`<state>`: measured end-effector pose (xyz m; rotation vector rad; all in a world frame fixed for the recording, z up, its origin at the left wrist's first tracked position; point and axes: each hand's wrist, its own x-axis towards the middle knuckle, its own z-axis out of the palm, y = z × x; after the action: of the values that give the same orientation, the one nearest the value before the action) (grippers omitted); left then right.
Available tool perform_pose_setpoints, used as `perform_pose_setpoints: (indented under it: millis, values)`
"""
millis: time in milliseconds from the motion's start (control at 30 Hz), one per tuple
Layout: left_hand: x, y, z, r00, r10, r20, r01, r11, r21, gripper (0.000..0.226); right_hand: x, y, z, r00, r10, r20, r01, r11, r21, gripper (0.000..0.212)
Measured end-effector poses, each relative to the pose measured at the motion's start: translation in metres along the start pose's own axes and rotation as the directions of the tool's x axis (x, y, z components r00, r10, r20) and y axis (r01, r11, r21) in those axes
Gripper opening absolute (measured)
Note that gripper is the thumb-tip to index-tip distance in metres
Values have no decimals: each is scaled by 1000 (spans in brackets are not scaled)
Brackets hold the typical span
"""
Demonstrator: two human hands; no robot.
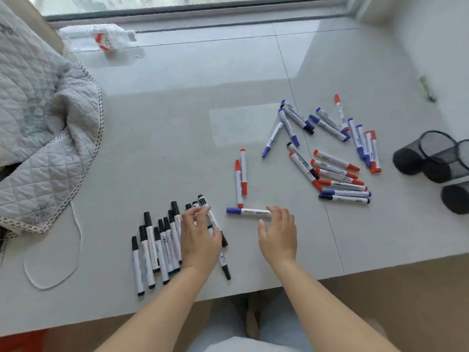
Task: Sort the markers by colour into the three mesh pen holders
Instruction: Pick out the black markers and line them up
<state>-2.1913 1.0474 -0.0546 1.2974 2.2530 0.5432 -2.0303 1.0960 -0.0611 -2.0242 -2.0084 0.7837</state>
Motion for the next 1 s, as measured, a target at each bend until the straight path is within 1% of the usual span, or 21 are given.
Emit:
perform_pose_setpoints:
  millis: [167,267,400,567,633,700,800,833,900,1000]
  values:
    - [17,69,32,977,174,122,-174,985,-13,43,12,71,-46,987,151,-64,-153,987,-39,36]
    - [28,105,55,959,221,180,-223,975,-7,42,26,109,-69,976,193,-96,-200,978,-62,35]
    - [53,147,84,937,251,244,-278,957,85,38,50,146,-88,984,160,-78,-167,981,-95,35]
    - [94,185,111,912,254,322,-338,910,239,35,75,172,-96,999,22,-43,-28,990,-136,31]
    - [111,194,117,900,287,329,-394,859,327,35,84,178,-99,999,-42,-25,38,988,-151,28]
    - [129,202,123,881,331,338,-456,787,416,35,93,185,-100,995,-95,25,98,976,-192,26]
    - [150,211,132,850,347,396,-520,674,525,35,105,190,-105,986,-133,105,156,954,-255,21]
    - [155,214,135,833,351,428,-548,628,552,34,108,189,-108,984,-140,107,164,950,-267,19]
    - [164,219,139,790,367,491,-611,536,583,34,111,191,-112,981,-170,93,190,938,-289,25]
    - [174,223,143,746,381,546,-665,452,594,30,113,197,-114,974,-217,70,228,942,-246,28]
